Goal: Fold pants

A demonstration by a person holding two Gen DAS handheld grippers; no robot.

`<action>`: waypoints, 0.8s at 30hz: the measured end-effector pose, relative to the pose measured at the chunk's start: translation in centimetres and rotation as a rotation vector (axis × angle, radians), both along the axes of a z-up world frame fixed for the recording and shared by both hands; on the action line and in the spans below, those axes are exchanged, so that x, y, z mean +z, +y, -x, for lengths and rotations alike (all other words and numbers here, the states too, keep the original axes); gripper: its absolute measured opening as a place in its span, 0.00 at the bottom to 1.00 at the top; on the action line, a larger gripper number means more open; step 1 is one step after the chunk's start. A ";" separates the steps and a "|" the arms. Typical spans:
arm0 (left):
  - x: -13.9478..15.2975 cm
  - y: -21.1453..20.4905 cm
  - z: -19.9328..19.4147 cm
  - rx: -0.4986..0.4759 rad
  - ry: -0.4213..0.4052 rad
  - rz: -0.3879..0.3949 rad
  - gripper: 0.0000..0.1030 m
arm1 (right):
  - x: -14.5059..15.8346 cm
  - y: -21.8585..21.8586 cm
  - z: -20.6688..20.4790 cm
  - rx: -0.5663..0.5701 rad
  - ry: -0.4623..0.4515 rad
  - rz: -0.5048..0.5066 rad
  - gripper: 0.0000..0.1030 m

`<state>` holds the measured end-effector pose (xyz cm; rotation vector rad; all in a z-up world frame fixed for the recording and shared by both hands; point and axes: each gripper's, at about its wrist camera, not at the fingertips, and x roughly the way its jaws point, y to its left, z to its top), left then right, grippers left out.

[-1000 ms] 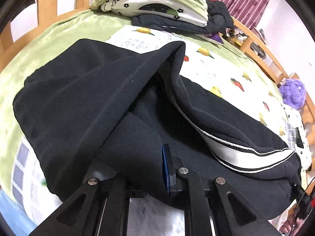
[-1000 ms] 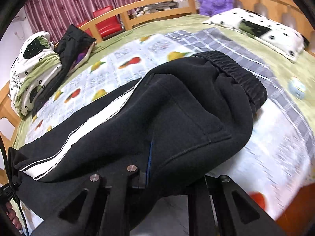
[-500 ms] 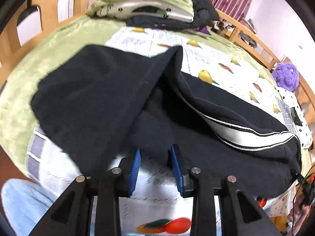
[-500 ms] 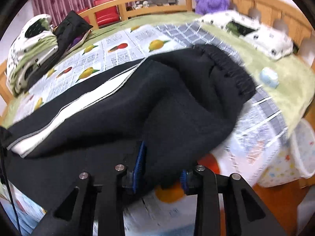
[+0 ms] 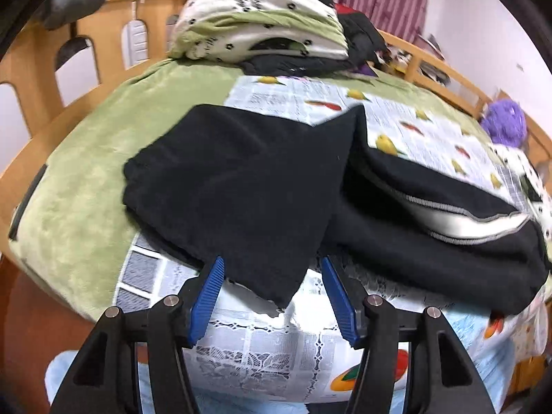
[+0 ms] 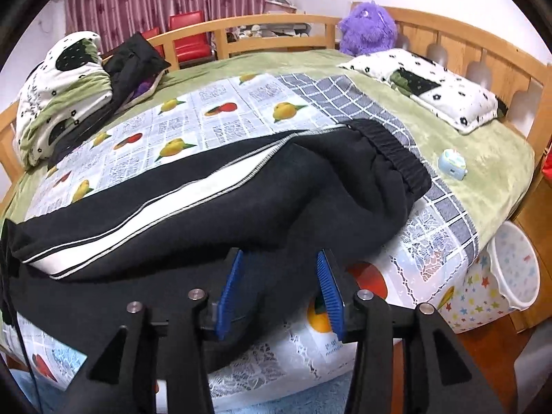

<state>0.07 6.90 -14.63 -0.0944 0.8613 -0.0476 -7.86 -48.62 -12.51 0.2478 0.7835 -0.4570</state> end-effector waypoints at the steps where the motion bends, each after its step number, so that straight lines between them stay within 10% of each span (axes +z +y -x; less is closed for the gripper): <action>1: -0.4 -0.4 -0.3 -0.006 0.004 -0.005 0.57 | 0.2 0.2 0.2 -0.002 0.000 0.003 0.43; 6: -2.4 -1.8 -2.3 -0.024 0.038 -0.077 0.54 | 1.1 2.0 1.1 -0.005 0.009 0.032 0.43; 9: -0.9 -0.5 -2.5 -0.035 -0.045 -0.034 0.11 | 1.1 2.6 1.4 -0.017 0.019 0.030 0.43; 24: 6.5 6.8 -15.4 0.092 -0.221 -0.025 0.04 | -0.9 6.8 -3.8 0.031 0.079 0.007 0.43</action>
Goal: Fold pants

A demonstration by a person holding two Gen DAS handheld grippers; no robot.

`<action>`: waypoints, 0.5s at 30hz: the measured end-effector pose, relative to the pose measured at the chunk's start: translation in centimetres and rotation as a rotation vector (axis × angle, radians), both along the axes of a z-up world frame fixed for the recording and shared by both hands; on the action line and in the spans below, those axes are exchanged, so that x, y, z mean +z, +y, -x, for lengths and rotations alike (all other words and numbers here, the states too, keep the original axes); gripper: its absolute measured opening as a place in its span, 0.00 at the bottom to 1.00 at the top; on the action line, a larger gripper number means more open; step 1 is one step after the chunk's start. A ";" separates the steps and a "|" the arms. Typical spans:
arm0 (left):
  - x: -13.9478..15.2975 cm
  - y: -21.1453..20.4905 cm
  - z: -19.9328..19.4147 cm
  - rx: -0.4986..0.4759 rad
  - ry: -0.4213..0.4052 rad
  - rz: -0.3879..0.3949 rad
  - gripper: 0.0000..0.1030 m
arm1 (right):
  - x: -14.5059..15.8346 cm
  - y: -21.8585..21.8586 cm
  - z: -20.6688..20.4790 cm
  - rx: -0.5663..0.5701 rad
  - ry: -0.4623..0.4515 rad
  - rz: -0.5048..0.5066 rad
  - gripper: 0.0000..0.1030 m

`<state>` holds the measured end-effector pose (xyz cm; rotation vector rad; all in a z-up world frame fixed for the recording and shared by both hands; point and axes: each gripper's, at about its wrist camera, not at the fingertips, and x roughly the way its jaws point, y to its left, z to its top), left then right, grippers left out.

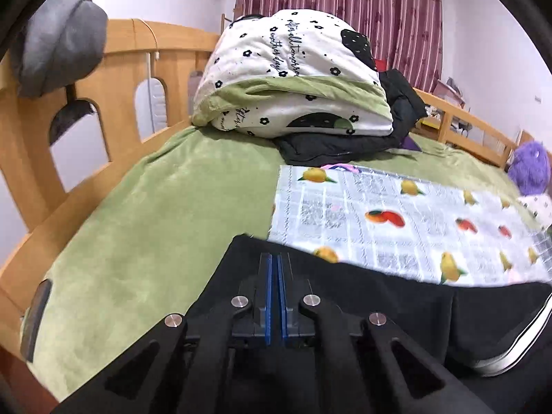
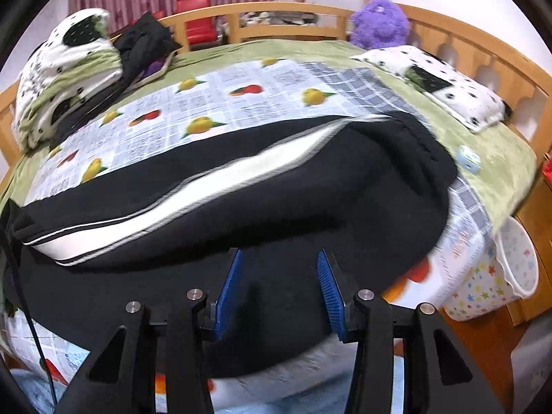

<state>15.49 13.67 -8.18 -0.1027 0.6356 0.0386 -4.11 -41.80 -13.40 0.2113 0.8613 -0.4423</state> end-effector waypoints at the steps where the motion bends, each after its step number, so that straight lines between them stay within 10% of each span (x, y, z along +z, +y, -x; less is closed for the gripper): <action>1: 0.2 0.0 -0.1 -0.031 0.004 0.034 0.04 | 0.0 0.6 -0.6 0.022 0.003 0.004 0.43; 6: -1.8 -2.6 2.0 -0.163 0.091 0.046 0.06 | -0.4 3.6 -3.3 0.108 -0.007 0.021 0.43; 10: -5.7 -5.2 5.6 -0.269 0.214 0.128 0.38 | -1.3 4.9 -4.3 0.139 -0.007 -0.023 0.43; 15: -8.6 -6.9 9.4 -0.276 0.253 0.142 0.48 | -1.8 6.1 -4.2 0.173 -0.004 -0.031 0.43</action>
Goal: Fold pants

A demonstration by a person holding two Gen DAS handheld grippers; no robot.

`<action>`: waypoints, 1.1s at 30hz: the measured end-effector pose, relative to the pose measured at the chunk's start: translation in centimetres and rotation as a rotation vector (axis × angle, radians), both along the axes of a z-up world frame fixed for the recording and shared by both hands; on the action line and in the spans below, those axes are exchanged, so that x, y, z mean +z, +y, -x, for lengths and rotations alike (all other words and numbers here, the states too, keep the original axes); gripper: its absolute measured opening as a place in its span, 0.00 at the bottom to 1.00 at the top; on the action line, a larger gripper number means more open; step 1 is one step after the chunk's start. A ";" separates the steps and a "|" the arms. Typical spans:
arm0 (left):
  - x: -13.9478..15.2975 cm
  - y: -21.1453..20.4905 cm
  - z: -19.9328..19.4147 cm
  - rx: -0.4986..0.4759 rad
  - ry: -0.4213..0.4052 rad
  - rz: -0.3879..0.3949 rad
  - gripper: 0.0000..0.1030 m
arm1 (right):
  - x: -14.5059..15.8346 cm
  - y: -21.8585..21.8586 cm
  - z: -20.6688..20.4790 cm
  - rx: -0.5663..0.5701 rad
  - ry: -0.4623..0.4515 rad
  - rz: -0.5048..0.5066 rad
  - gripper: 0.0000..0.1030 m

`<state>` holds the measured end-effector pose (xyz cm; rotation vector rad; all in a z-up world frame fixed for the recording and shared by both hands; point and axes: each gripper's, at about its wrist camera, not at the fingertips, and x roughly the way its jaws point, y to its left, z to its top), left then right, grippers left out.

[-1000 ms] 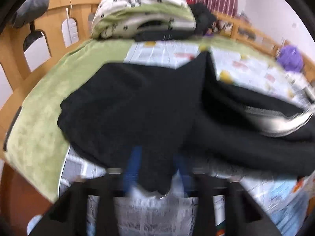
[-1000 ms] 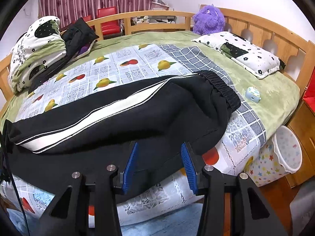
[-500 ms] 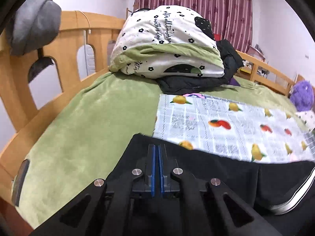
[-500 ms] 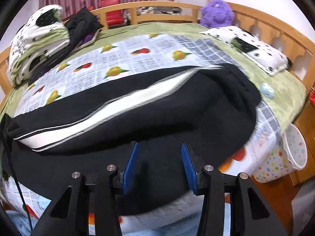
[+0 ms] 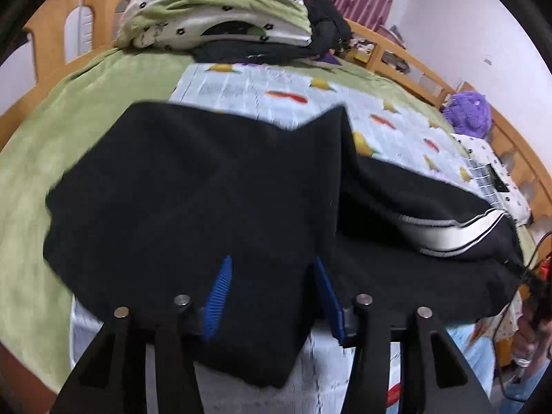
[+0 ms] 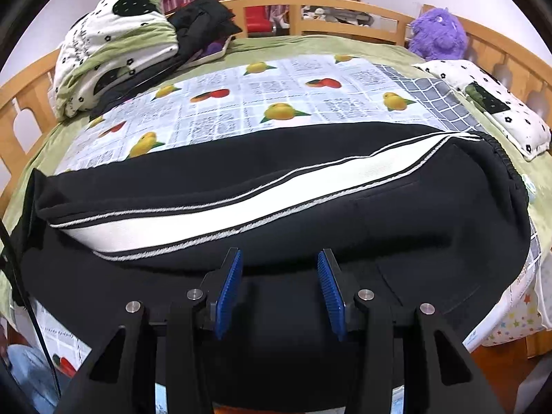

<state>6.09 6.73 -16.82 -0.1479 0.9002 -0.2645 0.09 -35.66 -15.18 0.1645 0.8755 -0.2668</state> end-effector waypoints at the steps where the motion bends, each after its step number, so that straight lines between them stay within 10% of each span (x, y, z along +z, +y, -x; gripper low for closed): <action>1: -0.4 -0.1 0.4 0.009 -0.008 -0.003 0.48 | 0.0 0.2 0.2 0.002 -0.001 0.002 0.43; 7: 0.5 -1.3 1.1 -0.036 -0.016 0.049 0.52 | 0.1 0.2 1.2 -0.008 -0.002 -0.014 0.43; 14: 0.5 -2.3 -0.2 0.036 -0.047 -0.116 0.52 | -0.2 0.7 2.0 -0.018 0.000 -0.024 0.43; 17: 0.9 -0.5 -1.0 0.047 -0.062 -0.108 0.07 | 0.0 0.9 2.0 -0.018 0.001 0.017 0.43; 27: 6.9 4.3 -10.2 0.170 -0.187 -0.181 0.06 | 0.7 1.4 -2.1 0.042 -0.010 0.074 0.43; 33: 6.4 3.3 -16.2 0.123 -0.114 -0.232 0.11 | 0.8 1.7 -4.7 0.087 -0.017 0.093 0.44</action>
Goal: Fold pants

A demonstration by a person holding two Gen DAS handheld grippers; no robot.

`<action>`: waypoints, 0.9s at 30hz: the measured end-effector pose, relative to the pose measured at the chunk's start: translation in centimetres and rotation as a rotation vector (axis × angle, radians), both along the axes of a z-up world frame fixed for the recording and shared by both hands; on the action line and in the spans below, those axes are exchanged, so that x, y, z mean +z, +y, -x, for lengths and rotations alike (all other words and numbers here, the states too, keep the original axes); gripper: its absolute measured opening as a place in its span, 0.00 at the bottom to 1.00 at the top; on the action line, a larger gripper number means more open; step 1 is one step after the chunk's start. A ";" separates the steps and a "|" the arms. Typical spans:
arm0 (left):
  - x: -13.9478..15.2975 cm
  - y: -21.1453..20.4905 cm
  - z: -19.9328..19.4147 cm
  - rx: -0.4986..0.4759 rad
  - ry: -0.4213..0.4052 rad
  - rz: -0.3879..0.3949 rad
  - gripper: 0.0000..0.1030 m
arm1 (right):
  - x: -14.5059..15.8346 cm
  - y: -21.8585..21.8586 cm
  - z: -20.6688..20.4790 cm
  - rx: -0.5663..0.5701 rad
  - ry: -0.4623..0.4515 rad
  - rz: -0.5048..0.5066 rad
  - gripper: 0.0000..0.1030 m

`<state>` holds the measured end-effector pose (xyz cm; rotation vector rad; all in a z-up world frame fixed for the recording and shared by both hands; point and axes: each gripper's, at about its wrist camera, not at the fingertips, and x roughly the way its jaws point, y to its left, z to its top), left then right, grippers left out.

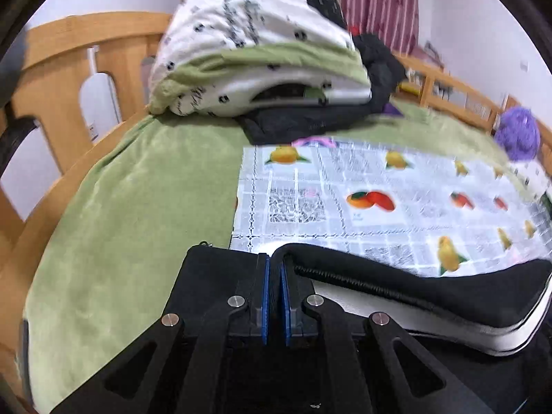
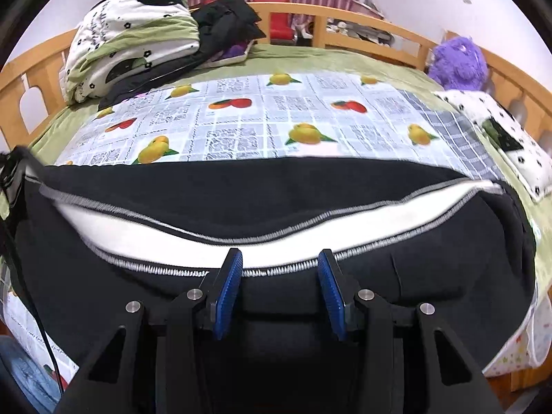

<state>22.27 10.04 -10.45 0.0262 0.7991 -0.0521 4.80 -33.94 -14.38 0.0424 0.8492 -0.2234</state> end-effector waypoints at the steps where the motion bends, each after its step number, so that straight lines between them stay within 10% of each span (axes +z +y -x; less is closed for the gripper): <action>1: -0.3 -0.3 -0.4 0.006 0.019 -0.016 0.17 | 0.1 0.1 -0.2 0.016 -0.004 0.008 0.44; 9: 1.3 2.3 1.6 0.129 -0.056 0.045 0.65 | 0.2 0.6 -1.2 0.197 -0.033 0.016 0.73; 27: -1.5 -0.2 7.1 0.048 0.046 0.117 0.65 | -2.2 5.0 -11.2 0.561 0.085 -0.245 0.73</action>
